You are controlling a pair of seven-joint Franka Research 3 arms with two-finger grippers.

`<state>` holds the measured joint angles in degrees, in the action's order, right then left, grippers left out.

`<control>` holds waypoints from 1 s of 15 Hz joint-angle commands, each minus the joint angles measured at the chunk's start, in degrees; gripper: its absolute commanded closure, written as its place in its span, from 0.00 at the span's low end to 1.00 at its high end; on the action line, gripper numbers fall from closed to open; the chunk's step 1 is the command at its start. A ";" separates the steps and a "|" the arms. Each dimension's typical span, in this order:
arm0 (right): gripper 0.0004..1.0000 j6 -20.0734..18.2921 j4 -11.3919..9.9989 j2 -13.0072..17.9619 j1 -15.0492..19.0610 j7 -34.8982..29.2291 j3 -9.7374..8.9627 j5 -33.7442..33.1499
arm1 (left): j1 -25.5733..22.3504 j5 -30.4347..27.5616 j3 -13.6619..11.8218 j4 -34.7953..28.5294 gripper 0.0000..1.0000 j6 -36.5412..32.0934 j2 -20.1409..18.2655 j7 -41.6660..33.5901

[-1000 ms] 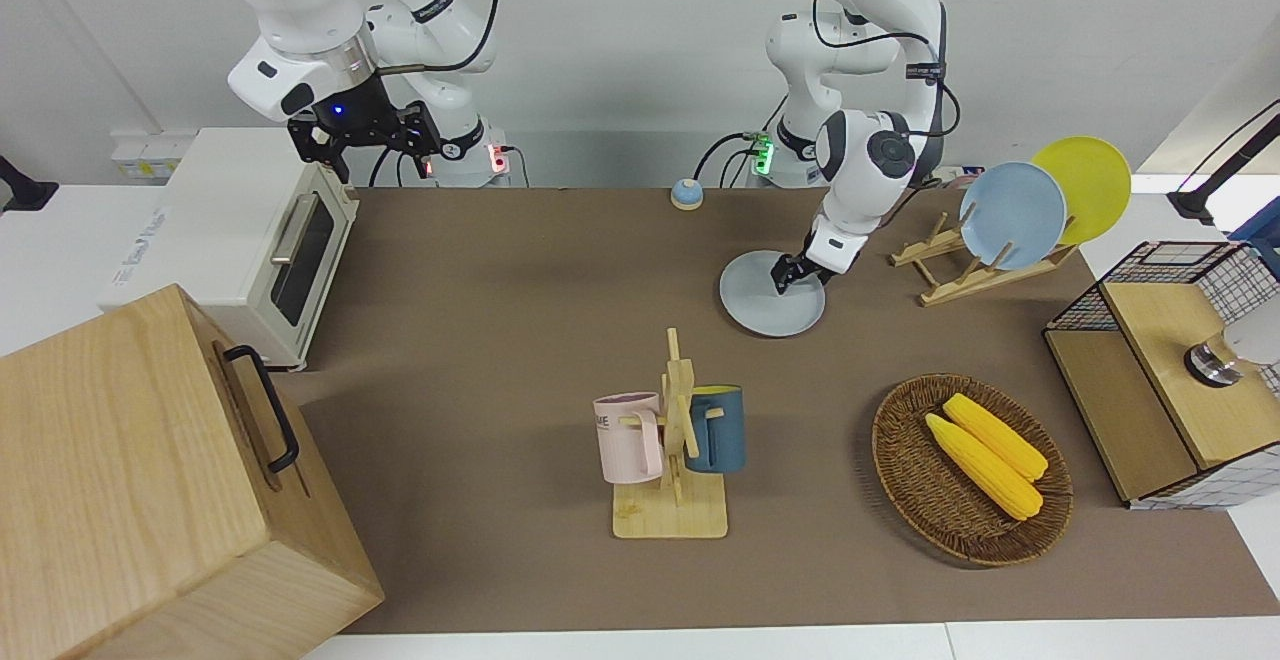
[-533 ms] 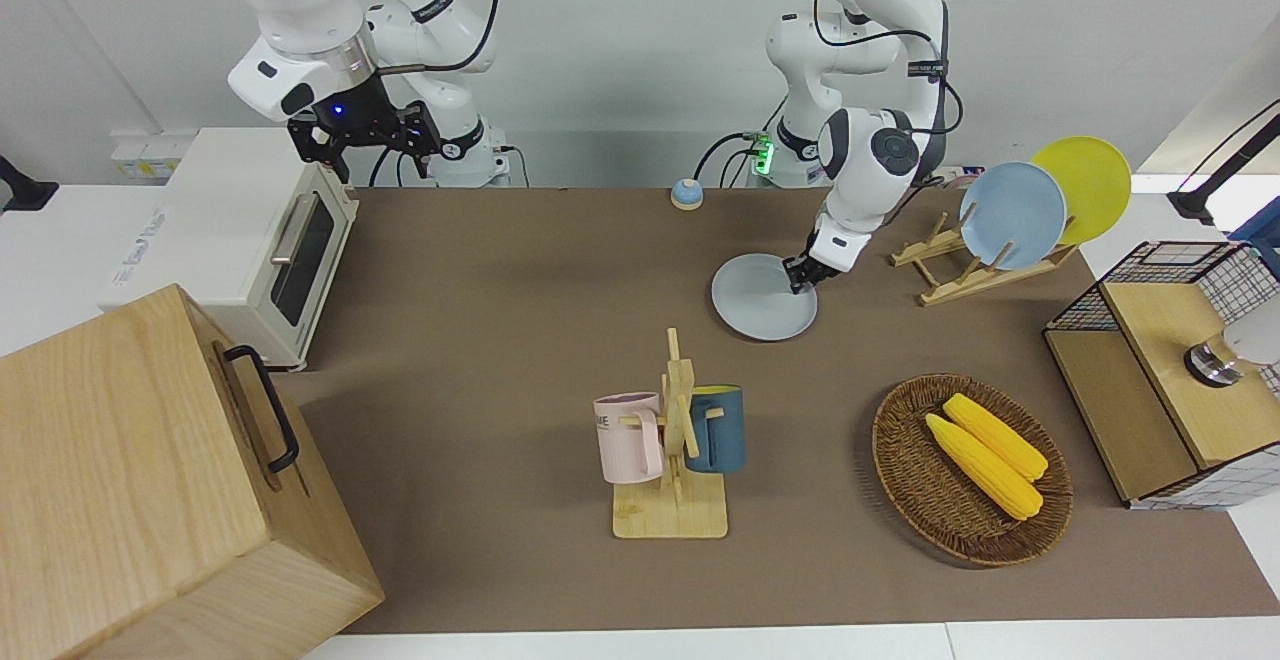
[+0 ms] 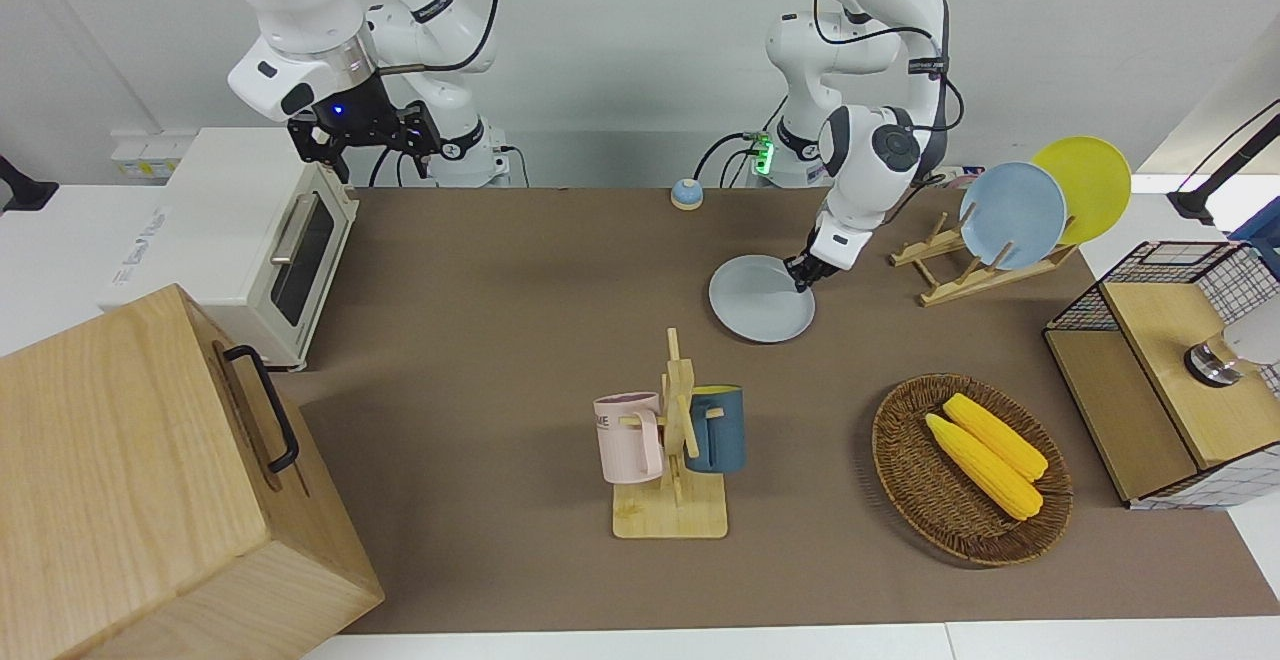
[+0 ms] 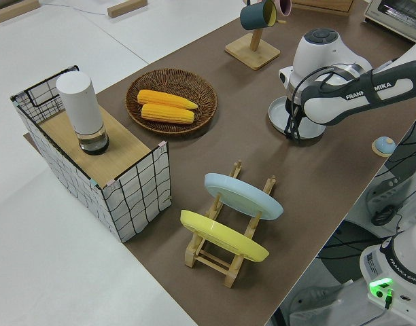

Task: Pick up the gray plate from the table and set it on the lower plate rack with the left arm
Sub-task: 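Close the left gripper on the gray plate's rim and lift it, then carry the gray plate with the left gripper toward the wooden rack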

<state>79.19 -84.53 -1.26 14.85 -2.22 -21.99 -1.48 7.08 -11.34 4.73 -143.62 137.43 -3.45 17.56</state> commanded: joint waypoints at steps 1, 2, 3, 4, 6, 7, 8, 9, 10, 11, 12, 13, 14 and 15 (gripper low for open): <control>0.02 -0.62 0.33 0.12 1.32 -0.68 -1.21 -0.28 | 0.48 0.01 0.10 -0.35 1.00 0.65 1.34 0.46; 0.02 -0.62 0.41 0.12 1.32 -0.68 -1.21 -0.37 | 0.48 0.01 0.10 -0.35 1.00 0.65 1.34 0.46; 0.02 -0.62 0.41 0.12 1.32 -0.68 -1.21 -0.28 | 0.48 0.01 0.10 -0.26 1.00 0.65 1.34 0.37; 0.02 -0.70 0.41 0.12 1.32 -0.68 -1.21 -0.37 | 0.48 0.01 0.10 -0.17 1.00 0.56 1.26 0.20; 0.02 -0.62 0.41 0.12 1.32 -0.68 -1.21 -0.37 | 0.39 0.01 -0.07 0.61 1.00 0.21 0.82 0.20; 0.02 -0.70 0.41 0.12 1.32 -0.68 -1.21 -0.28 | 0.31 0.01 -0.42 1.84 1.00 -2.05 0.21 0.28; 0.02 -0.62 0.41 0.12 1.32 -0.68 -1.21 -0.28 | 0.13 0.01 -0.51 4.29 1.00 -6.08 0.03 0.29; 0.02 -0.62 0.41 0.12 1.32 -0.68 -1.21 -0.28 | -0.22 -0.08 -0.51 7.01 1.00 -10.47 -0.24 0.37; 0.02 -0.62 0.41 0.20 1.32 -0.68 -1.13 -0.28 | -0.48 0.01 -0.60 9.73 1.00 -14.60 -0.50 0.29; 0.02 -0.62 0.33 0.12 1.32 -0.68 -1.13 -0.28 | -0.49 0.01 -0.60 11.76 1.00 -17.52 -0.76 0.29; 0.02 -0.70 0.41 0.12 1.32 -0.68 -1.21 -0.28 | -0.57 0.01 -0.69 13.26 1.00 -19.90 -0.85 0.29; 0.02 -0.62 0.41 0.12 1.32 -0.68 -1.21 -0.28 | -0.75 0.35 -1.12 15.10 1.00 -22.27 -0.85 0.29; 0.02 -0.62 0.33 0.12 1.32 -0.68 -1.13 -0.28 | -0.75 0.88 -1.65 16.77 1.00 -24.55 -0.94 0.29; 0.02 -0.62 0.41 0.12 1.32 -0.68 -1.21 -0.28 | -0.75 1.58 -1.83 18.27 1.00 -27.45 -1.20 0.29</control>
<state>79.19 -84.53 -1.26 14.85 -2.22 -21.99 -1.48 6.43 -11.18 3.81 -128.89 116.03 -4.10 17.56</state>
